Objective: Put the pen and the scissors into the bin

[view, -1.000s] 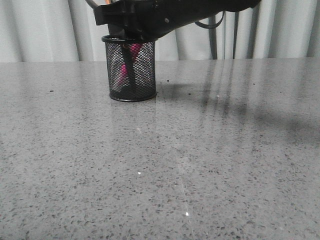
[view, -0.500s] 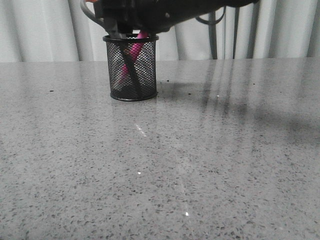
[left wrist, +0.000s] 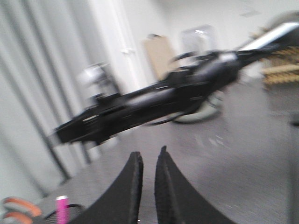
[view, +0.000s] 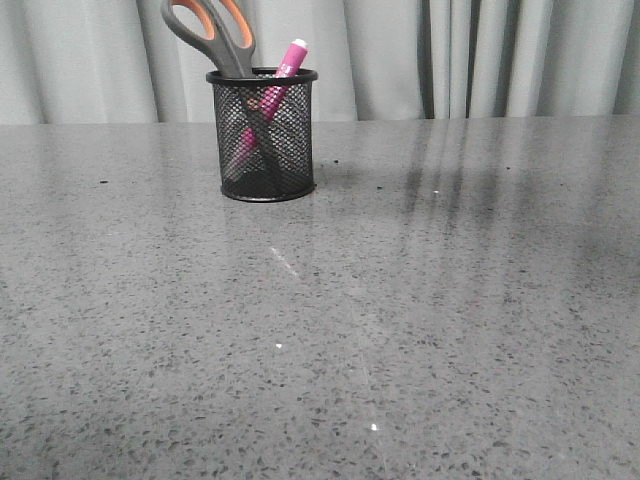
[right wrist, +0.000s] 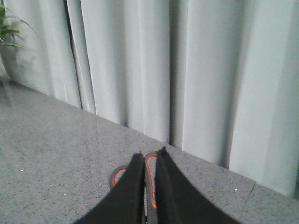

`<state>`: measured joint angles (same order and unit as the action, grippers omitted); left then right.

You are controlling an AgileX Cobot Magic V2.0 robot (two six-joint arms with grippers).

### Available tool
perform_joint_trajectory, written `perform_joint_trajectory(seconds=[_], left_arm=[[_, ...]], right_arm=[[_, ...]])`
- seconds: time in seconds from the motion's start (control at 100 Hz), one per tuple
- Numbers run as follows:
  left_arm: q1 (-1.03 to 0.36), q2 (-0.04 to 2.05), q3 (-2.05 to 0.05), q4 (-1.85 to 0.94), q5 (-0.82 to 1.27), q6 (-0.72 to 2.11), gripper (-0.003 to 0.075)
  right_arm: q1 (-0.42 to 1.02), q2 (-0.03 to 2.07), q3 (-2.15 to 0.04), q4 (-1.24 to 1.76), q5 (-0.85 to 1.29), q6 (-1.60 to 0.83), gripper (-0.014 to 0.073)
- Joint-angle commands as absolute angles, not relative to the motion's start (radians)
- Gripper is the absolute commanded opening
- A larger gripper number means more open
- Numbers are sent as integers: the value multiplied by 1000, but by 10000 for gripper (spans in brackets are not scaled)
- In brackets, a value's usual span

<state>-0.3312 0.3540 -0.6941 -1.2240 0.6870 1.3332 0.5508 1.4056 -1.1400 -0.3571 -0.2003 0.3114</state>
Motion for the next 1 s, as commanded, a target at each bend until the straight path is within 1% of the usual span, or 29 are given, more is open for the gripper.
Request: perform_joint_trajectory(seconds=[0.0, 0.12, 0.27, 0.35, 0.43, 0.55, 0.58, 0.64, 0.82, 0.99], left_arm=[[-340, 263, -646, -1260, 497, 1293, 43], [-340, 128, -535, -1260, 394, 1293, 43], [-340, 13, -421, -1260, 375, 1293, 43], [-340, -18, -373, -1264, 379, 1293, 43], [-340, -26, -342, -1278, 380, 1293, 43], [-340, -26, -321, -1290, 380, 1293, 43], [-340, -26, -321, -1290, 378, 1293, 43], [-340, -26, -321, -1290, 373, 1293, 43], [-340, -26, -321, -1324, 376, 1293, 43], [-340, -26, -321, -1323, 376, 1293, 43]], right_arm=[[548, 1206, -1056, -380, -255, 312, -69], [548, 919, -856, -418, -191, 312, -69], [548, 560, -653, -420, 142, 312, -69], [548, 356, -557, -459, 250, 312, -69], [548, 167, -511, -464, 334, 312, -69], [548, -13, -489, -464, 527, 312, -69], [548, -40, -484, -464, 551, 312, -69], [550, -21, -490, -471, 587, 310, -74], [550, 0, -488, -467, 474, 310, -76], [550, 0, -488, -467, 476, 310, -76]])
